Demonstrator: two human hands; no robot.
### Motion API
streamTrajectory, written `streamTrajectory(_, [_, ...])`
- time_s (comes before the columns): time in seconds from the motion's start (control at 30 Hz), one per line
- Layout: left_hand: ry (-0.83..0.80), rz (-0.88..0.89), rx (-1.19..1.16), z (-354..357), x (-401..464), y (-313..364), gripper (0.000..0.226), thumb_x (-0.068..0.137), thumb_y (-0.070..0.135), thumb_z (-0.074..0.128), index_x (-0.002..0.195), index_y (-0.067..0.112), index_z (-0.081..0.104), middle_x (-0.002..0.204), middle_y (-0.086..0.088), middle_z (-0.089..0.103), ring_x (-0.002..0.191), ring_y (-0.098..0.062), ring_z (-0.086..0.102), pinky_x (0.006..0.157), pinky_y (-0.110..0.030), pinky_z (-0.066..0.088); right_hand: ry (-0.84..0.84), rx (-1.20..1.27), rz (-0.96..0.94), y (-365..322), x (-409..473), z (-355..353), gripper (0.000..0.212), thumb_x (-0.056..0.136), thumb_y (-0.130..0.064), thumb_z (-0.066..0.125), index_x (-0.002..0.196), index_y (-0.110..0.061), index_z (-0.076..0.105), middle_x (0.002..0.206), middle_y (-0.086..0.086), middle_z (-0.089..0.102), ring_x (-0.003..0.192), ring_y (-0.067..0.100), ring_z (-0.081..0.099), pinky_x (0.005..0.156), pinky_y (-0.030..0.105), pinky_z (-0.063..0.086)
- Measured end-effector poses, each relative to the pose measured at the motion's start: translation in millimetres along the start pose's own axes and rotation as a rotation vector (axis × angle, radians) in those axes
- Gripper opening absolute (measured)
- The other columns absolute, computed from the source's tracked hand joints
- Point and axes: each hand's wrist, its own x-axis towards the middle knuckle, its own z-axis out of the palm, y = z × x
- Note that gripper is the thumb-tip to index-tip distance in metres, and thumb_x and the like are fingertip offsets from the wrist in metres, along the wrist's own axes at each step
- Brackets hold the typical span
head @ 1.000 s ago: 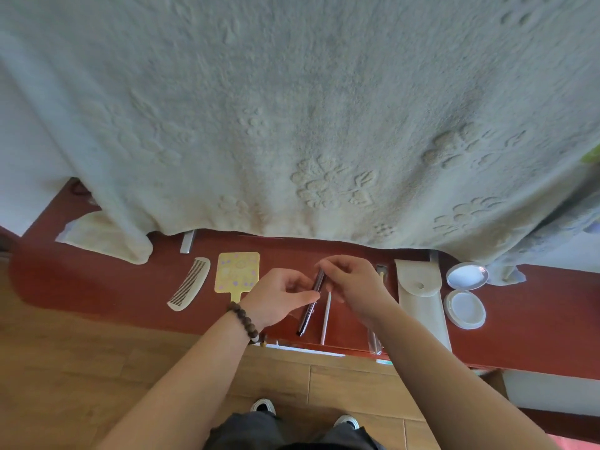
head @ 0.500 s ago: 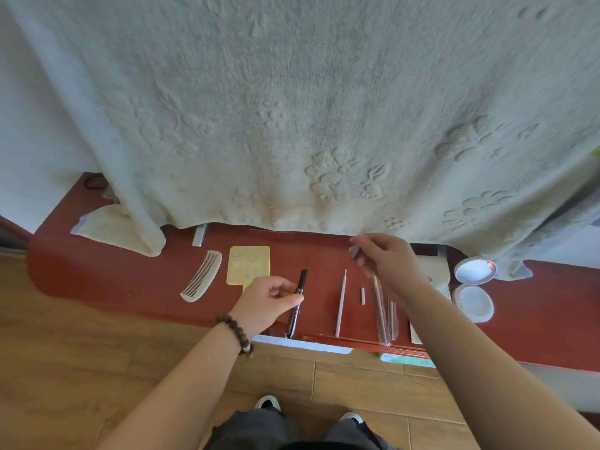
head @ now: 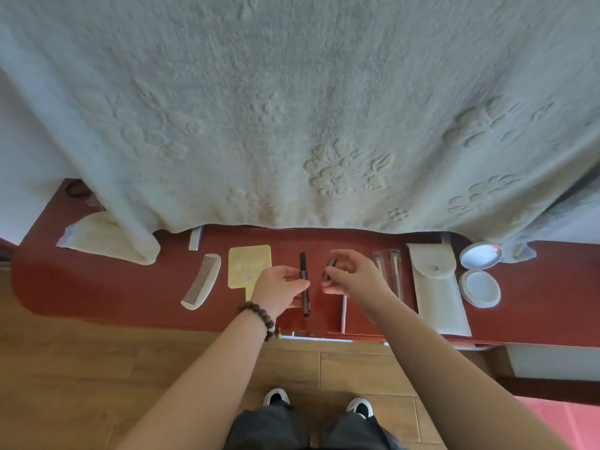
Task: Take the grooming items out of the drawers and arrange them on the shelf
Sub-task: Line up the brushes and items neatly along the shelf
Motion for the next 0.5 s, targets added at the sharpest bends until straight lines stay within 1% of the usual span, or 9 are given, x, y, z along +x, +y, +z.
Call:
streamTrajectory(0.07, [0.029,0.042,0.114,5,10,-4,0.015,0.077,0.008,0.073,0.080,0.021,0.067,0.088,-0.005,0.071,0.086,-0.024,0.069,0.080,-0.045,0.058,0.063,-0.123,0.021,5,5,6,0.023,0.087,-0.006,0.064,0.109,-0.005,0.057,0.089,0.013,0.069,0.070,0.027,0.072,0.072,0.041,0.060])
streamTrajectory(0.1, [0.053,0.076,0.197,8,14,-4,0.014,0.077,0.011,0.073,0.078,0.023,0.066,0.085,0.001,0.069,0.085,-0.021,0.068,0.081,-0.040,0.057,0.086,-0.195,0.034,8,9,8,0.022,0.087,-0.008,0.065,0.107,-0.006,0.057,0.085,0.012,0.070,0.067,0.026,0.072,0.071,0.041,0.060])
streamTrajectory(0.13, [0.087,0.113,0.292,12,17,-5,0.010,0.078,0.014,0.073,0.080,0.021,0.067,0.083,0.006,0.067,0.085,-0.017,0.066,0.081,-0.032,0.055,0.099,-0.268,0.045,10,11,11,0.020,0.087,-0.010,0.065,0.105,-0.008,0.056,0.081,0.010,0.071,0.064,0.023,0.071,0.070,0.037,0.060])
streamTrajectory(0.17, [0.130,0.146,0.387,14,18,-5,0.008,0.079,0.018,0.073,0.085,0.018,0.068,0.083,0.007,0.065,0.084,-0.014,0.062,0.078,-0.025,0.050,0.110,-0.339,0.053,13,14,14,0.019,0.087,-0.012,0.064,0.104,-0.010,0.056,0.077,0.009,0.071,0.060,0.020,0.070,0.065,0.031,0.059])
streamTrajectory(0.2, [0.171,0.172,0.459,17,20,-5,0.012,0.080,0.020,0.072,0.090,0.014,0.070,0.086,0.005,0.066,0.086,-0.013,0.061,0.077,-0.023,0.047,0.122,-0.399,0.058,15,16,16,0.017,0.087,-0.012,0.063,0.103,-0.011,0.055,0.075,0.009,0.071,0.056,0.017,0.069,0.060,0.025,0.057])
streamTrajectory(0.23, [0.198,0.188,0.499,19,21,-5,0.016,0.080,0.021,0.072,0.094,0.012,0.070,0.090,0.002,0.068,0.088,-0.015,0.062,0.077,-0.024,0.047,0.137,-0.445,0.060,17,18,19,0.016,0.087,-0.012,0.061,0.102,-0.011,0.056,0.074,0.009,0.071,0.056,0.017,0.068,0.056,0.023,0.055])
streamTrajectory(0.33, [0.226,0.206,0.554,24,25,-9,0.022,0.081,0.023,0.072,0.099,0.011,0.069,0.098,-0.004,0.070,0.094,-0.020,0.065,0.082,-0.028,0.050,0.181,-0.540,0.059,24,22,25,0.013,0.086,-0.009,0.059,0.099,-0.010,0.056,0.076,0.011,0.069,0.061,0.023,0.070,0.062,0.033,0.059])
streamTrajectory(0.43, [0.228,0.221,0.619,26,27,-15,0.024,0.082,0.023,0.071,0.103,0.011,0.067,0.096,-0.005,0.070,0.092,-0.022,0.065,0.081,-0.031,0.053,0.184,-0.607,0.102,31,25,28,0.010,0.087,-0.011,0.059,0.096,-0.011,0.055,0.077,0.011,0.067,0.062,0.024,0.069,0.062,0.037,0.060])
streamTrajectory(0.5, [0.222,0.228,0.653,27,28,-19,0.022,0.083,0.024,0.070,0.101,0.011,0.066,0.093,-0.005,0.070,0.090,-0.022,0.065,0.078,-0.030,0.053,0.200,-0.636,0.109,35,26,30,0.009,0.086,-0.012,0.060,0.091,-0.011,0.054,0.080,0.012,0.067,0.067,0.027,0.068,0.064,0.040,0.060])
